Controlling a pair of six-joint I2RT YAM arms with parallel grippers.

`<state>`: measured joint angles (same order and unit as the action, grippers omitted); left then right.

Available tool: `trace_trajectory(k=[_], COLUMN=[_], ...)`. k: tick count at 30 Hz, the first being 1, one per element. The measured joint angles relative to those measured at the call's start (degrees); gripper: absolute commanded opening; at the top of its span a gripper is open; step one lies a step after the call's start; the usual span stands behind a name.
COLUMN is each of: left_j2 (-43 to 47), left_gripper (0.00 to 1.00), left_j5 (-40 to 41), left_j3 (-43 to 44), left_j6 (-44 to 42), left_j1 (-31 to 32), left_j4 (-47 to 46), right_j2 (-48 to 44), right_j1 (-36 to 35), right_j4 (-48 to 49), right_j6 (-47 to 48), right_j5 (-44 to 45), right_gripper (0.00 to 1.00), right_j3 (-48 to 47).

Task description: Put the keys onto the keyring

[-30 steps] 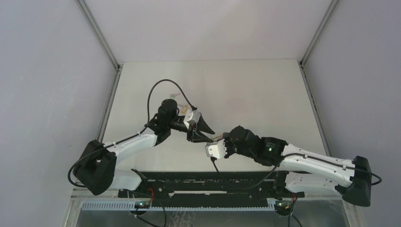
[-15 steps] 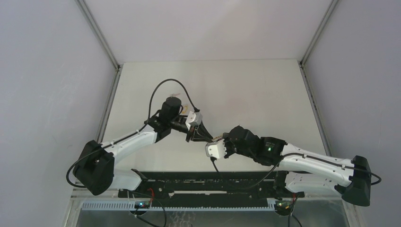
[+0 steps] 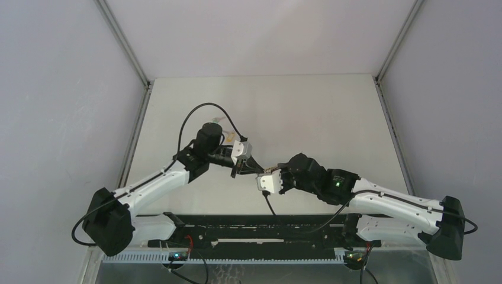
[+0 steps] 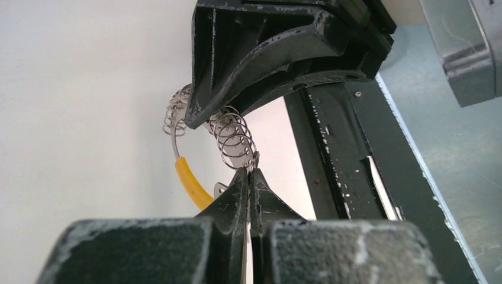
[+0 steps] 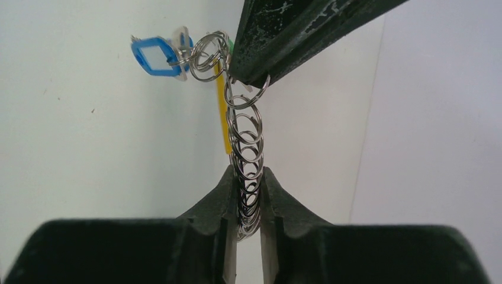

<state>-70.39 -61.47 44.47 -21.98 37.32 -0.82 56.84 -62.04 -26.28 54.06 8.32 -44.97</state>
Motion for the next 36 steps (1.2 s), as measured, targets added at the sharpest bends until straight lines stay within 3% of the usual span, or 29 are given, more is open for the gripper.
trace_trajectory(k=[6, 14, 20, 26, 36], left_j2=[3.58, 4.28, 2.64, 0.87, -1.73], left_gripper=[0.0, 0.0, 0.0, 0.0, 0.0], left_j5=[10.62, 24.39, 33.92, 40.39, 43.76], left_j3=[0.0, 1.36, 7.58, 11.34, 11.54], left_j6=[1.95, 6.16, 9.44, 10.08, 11.45], left_j1=[0.68, 2.16, 4.26, 6.51, 8.15], left_j4=[3.21, 9.49, 15.93, 22.91, 28.35], right_j2=[-0.15, -5.38, -11.41, -8.9, -2.89], right_j1=[1.4, 5.35, 12.92, 19.19, 20.83], right_j4=[0.74, 3.72, 17.46, 28.13, 39.89], right_j6=[-4.74, -17.07, -26.62, -31.15, -33.03], right_j5=[-0.48, -5.44, -14.6, -27.23, -39.21], right_gripper=[0.33, 0.38, 0.35, 0.31, 0.32], right_j3=[-0.07, 0.24, 8.04, 15.26, 17.51])
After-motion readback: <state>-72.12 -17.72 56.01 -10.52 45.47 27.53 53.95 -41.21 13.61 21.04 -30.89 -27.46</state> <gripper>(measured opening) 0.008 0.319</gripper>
